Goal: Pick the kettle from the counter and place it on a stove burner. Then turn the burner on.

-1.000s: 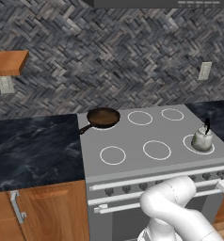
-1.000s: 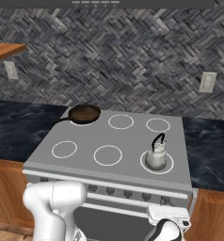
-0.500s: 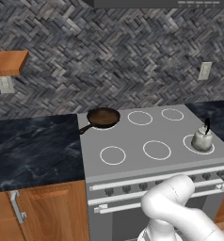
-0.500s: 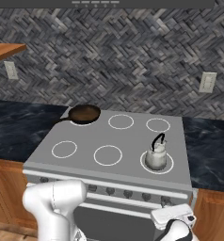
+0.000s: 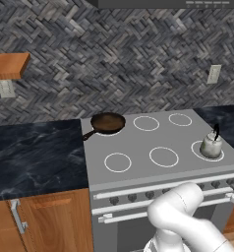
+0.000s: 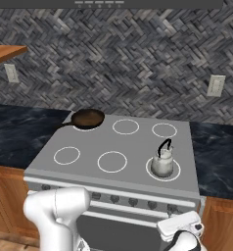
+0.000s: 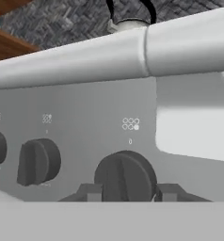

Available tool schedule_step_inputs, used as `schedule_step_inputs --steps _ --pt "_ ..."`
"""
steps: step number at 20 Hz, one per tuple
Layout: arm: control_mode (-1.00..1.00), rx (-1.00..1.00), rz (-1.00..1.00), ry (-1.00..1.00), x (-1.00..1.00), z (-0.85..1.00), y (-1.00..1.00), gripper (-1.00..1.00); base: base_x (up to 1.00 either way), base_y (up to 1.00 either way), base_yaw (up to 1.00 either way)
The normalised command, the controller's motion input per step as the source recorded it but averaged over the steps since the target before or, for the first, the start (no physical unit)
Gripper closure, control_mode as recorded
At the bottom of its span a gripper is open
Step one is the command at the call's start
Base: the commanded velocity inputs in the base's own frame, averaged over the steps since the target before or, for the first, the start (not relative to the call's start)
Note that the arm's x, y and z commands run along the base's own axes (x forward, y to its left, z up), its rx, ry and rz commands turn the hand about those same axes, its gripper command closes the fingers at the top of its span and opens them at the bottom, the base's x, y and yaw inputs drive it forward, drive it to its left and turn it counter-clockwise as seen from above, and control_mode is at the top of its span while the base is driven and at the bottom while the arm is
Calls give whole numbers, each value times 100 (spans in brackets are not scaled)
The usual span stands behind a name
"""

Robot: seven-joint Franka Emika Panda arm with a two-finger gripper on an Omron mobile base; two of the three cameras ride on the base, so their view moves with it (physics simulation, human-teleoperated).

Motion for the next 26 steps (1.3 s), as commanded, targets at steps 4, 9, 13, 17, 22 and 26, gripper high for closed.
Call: schedule_step_inputs --steps 4,9,13,17,22,26 --pt "-100 -31 -10 -38 18 0 80 100 0 0 0" --pt "-100 -35 -7 -48 10 -8 84 100 0 0 0" --pt "-100 -31 0 -37 3 -20 54 100 0 0 0" --pt "-100 -32 3 -38 7 -33 38 100 0 0 0" --pt "-100 -31 28 -37 -8 -37 19 100 0 0 0" --pt "-100 -21 53 -11 -46 -28 0 100 0 0 0"
